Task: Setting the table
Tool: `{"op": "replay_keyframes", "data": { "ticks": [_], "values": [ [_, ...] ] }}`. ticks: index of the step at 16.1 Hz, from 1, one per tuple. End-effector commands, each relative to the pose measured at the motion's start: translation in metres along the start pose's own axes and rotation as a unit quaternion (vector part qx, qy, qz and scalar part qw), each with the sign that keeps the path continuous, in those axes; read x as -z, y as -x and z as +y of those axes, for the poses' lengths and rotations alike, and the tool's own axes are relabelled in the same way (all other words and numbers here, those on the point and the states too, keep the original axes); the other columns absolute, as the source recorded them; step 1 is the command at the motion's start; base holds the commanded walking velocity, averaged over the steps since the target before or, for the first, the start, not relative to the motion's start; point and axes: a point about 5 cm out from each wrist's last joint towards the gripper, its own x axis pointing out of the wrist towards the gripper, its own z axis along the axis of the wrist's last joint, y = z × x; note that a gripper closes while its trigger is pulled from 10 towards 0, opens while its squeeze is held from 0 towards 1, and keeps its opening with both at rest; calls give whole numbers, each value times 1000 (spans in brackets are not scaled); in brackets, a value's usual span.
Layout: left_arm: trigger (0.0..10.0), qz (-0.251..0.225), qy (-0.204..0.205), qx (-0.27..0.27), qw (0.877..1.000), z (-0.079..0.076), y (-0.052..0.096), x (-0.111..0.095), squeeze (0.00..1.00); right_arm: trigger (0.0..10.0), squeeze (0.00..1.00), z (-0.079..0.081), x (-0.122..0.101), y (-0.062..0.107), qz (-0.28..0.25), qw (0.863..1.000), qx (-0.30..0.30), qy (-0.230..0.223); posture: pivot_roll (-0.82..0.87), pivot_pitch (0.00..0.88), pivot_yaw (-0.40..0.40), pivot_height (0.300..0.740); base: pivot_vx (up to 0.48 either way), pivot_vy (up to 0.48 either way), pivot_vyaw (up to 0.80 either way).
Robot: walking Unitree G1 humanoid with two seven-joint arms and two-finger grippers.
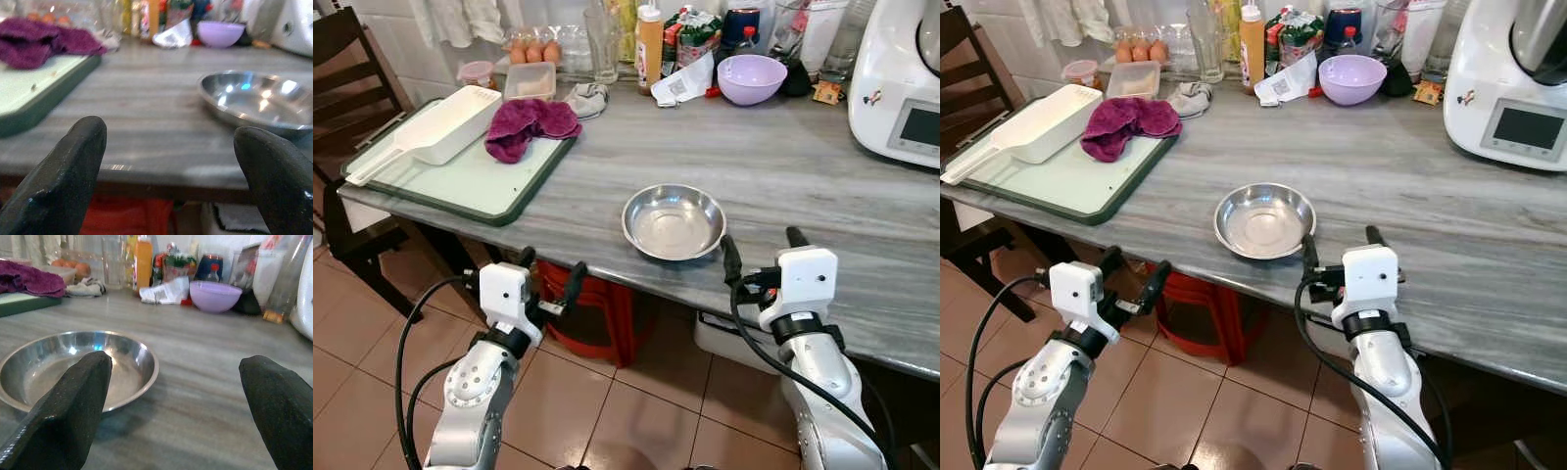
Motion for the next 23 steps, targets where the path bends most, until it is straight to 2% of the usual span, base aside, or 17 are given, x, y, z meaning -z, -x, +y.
{"op": "replay_keyframes", "data": {
  "ticks": [1,5,6,8,10,11,13,20,23],
  "values": [
    [10000,9,-12,-23,1000,7,-1,1,0,10000,0,0,-4,0,1,1000,11,-3,-128,107,77,740,0,0,0],
    [10000,20,-16,-54,998,14,0,5,0,10000,0,-2,0,-3,16,1000,23,10,-126,113,78,740,0,0,0],
    [10000,24,-10,-57,998,13,1,6,0,10000,0,-1,6,0,46,999,21,-10,-126,113,78,740,0,0,0],
    [10000,31,-6,-62,998,13,0,9,0,10000,0,3,4,2,34,999,15,-27,-127,115,80,740,0,0,0],
    [10000,41,-8,-70,997,13,-1,11,0,10000,0,3,2,0,30,999,14,-19,-127,119,88,740,0,0,0],
    [10000,41,-6,-71,997,13,-2,11,0,10000,0,4,2,0,33,999,13,-29,-127,119,88,740,0,0,0],
    [10000,43,0,-70,997,13,-4,10,0,10000,0,2,7,0,53,998,25,-38,-128,121,90,740,0,0,-753],
    [10000,57,-14,-80,995,15,-4,13,0,10000,0,2,5,-6,46,998,23,-47,-120,122,84,740,0,0,-774],
    [10000,59,-17,-81,995,15,-6,13,0,10000,0,4,3,-9,40,998,19,-43,-120,122,83,740,0,0,0]
  ]
}}
